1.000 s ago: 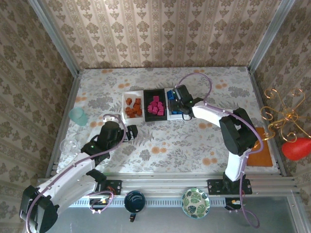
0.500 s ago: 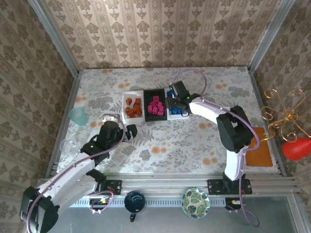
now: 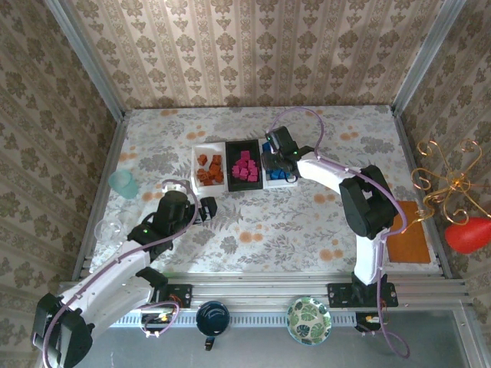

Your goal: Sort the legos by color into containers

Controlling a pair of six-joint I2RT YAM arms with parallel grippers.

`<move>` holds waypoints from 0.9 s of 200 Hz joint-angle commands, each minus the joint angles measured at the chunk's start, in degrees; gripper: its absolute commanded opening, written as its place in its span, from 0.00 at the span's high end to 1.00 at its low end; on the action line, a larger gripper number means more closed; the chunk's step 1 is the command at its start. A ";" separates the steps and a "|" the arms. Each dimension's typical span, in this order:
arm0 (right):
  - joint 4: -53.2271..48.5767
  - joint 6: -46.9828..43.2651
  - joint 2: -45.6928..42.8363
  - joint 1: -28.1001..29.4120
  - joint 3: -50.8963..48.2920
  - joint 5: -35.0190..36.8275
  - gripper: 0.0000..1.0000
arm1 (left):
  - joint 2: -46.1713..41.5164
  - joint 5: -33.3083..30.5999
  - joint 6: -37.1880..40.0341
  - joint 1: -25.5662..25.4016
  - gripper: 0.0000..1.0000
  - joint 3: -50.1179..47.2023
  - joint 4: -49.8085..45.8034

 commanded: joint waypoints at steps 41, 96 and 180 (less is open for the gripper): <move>-3.77 -2.47 -1.66 0.31 0.25 -1.36 0.48 | 1.31 0.96 0.35 0.49 0.00 0.94 0.16; -4.60 -4.20 1.37 0.29 1.28 -2.57 0.48 | 1.57 1.05 0.38 0.49 0.00 0.83 0.19; -3.16 -4.37 5.57 -0.62 2.65 -5.67 0.63 | 1.91 0.89 0.20 0.58 0.00 0.85 0.01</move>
